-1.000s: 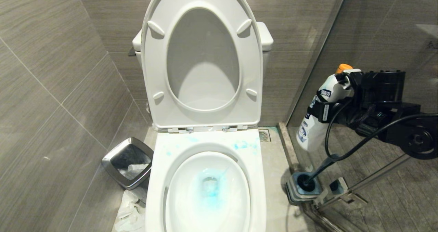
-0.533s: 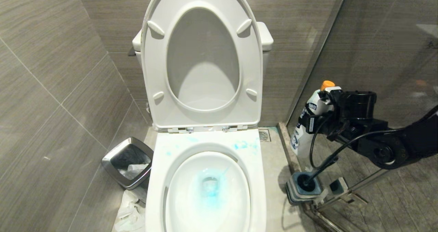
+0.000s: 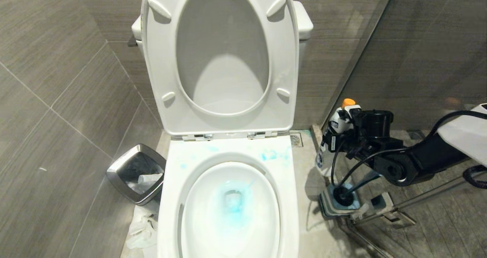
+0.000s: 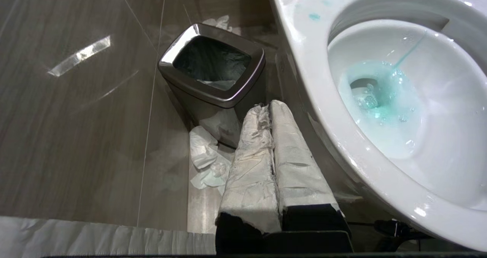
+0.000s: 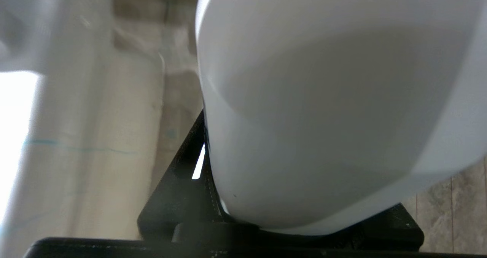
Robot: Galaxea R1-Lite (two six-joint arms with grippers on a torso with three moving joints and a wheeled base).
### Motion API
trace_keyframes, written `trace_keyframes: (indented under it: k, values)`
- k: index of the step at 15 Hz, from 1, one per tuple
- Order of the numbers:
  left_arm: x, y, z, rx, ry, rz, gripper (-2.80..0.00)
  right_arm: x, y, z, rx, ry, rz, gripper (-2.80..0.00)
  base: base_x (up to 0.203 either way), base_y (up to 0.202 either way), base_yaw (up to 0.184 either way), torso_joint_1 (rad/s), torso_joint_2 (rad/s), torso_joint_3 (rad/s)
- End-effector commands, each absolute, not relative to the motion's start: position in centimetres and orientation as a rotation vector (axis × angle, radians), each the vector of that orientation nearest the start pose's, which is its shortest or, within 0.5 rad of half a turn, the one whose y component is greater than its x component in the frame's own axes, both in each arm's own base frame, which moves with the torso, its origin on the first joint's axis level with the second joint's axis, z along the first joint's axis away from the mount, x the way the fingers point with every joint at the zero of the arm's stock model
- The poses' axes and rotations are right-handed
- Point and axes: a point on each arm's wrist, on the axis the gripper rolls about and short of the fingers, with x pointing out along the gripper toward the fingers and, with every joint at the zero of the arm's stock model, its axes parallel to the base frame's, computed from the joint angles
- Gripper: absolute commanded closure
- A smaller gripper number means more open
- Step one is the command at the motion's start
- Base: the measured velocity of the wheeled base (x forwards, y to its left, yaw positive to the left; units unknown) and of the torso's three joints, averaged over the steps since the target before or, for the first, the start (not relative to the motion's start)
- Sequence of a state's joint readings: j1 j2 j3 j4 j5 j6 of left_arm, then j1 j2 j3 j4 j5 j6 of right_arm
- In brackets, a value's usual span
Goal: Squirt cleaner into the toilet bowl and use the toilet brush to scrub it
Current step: Place the cleaning agent on the floor
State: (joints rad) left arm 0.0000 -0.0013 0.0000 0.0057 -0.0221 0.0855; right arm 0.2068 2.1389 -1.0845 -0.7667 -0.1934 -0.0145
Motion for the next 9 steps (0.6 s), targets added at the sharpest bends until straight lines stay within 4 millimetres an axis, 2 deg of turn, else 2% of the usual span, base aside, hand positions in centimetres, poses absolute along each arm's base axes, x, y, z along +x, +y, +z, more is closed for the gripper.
trace_keyframes:
  k: [1, 6, 9]
  values:
    - [-2.3, -0.1, 7.5, 0.087, 0.005, -0.023, 0.0, 41.3, 8.2, 10.3, -0.084, 0.278, 0.015, 0.0, 0.0, 0.0, 0.0, 0.006, 0.01, -0.186]
    - [-2.3, -0.1, 7.4, 0.087, 0.007, -0.023, 0.0, 41.9, 8.4, 11.4, -0.11, 0.236, 0.021, 0.0, 0.0, 0.0, 0.0, 0.007, 0.0, -0.197]
    - [-2.3, -0.1, 7.5, 0.089, 0.006, -0.023, 0.0, 42.0, 8.6, 11.2, -0.147, 0.237, 0.03, 0.0, 0.0, 0.0, 0.0, 0.003, 0.0, -0.2]
